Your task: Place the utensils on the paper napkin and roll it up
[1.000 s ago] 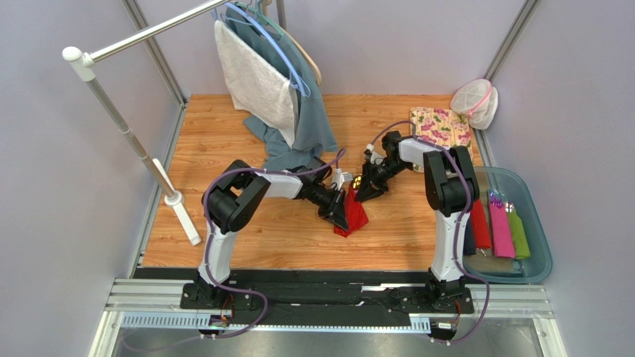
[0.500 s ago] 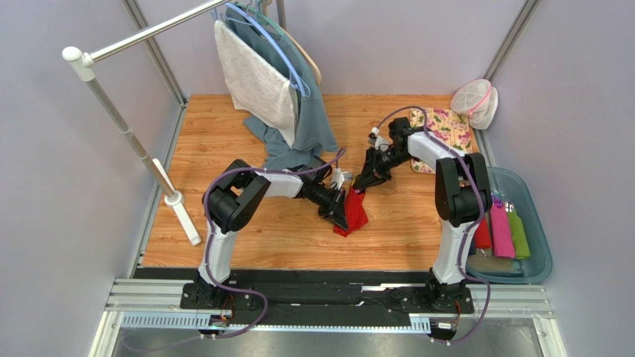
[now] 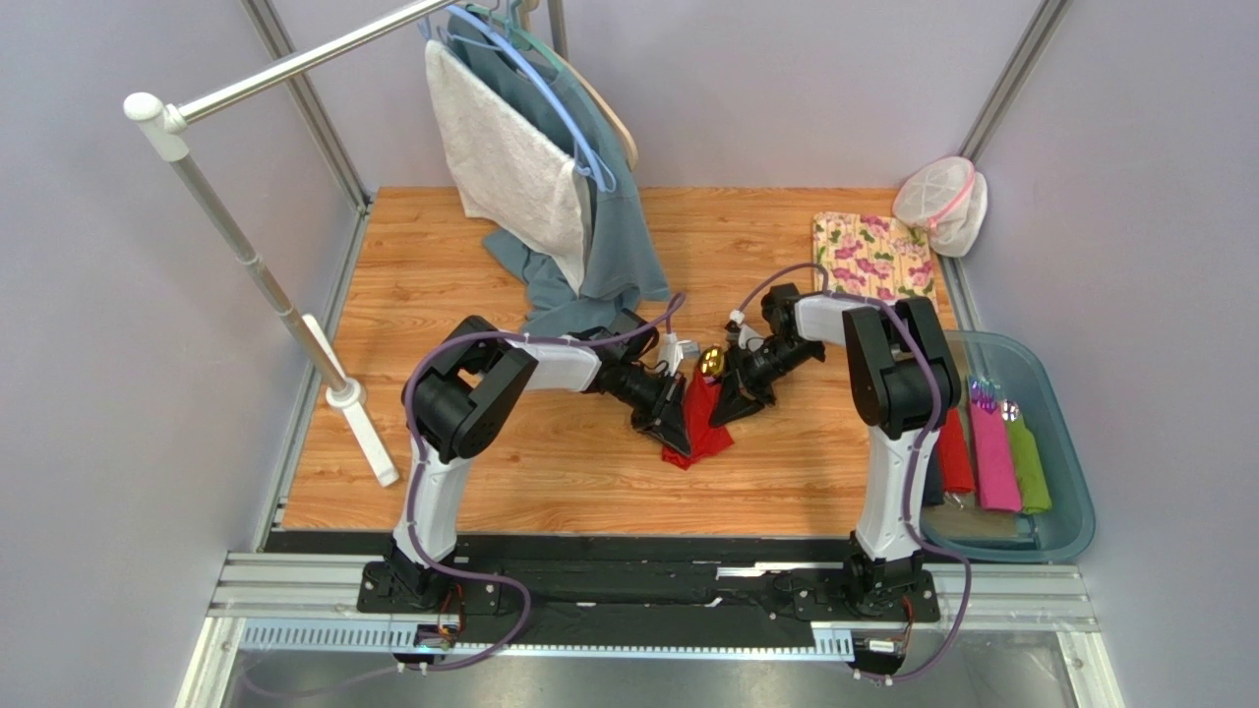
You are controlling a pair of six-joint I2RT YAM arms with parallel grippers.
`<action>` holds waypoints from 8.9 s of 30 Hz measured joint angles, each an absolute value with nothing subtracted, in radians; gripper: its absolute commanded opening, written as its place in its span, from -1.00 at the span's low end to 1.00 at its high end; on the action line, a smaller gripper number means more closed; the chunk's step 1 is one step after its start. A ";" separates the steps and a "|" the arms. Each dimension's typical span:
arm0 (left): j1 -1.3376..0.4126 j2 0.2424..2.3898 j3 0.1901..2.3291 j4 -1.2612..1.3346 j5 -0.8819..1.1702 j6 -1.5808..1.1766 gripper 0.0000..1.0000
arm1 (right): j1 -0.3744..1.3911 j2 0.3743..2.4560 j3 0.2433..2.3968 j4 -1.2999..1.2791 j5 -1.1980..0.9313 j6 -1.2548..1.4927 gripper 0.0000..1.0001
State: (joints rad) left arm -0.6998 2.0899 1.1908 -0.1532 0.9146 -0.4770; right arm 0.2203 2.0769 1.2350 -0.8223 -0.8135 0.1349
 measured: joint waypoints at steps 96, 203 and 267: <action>-0.574 1.688 1.074 -0.085 0.705 -0.461 0.55 | 0.228 1.975 1.288 -0.615 -0.850 0.215 -1.00; -0.531 1.212 0.788 0.916 1.036 -0.581 -0.21 | 0.733 1.454 1.895 -1.144 -0.611 -0.476 -1.00; -0.410 1.270 0.992 0.819 0.987 -0.881 -1.00 | 0.368 1.329 1.635 -0.894 -1.004 0.012 -0.90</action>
State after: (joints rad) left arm -0.4099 1.2697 0.9924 0.8188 0.9874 -0.8806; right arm 0.3679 1.3289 1.6348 -0.8936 -1.0042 0.0124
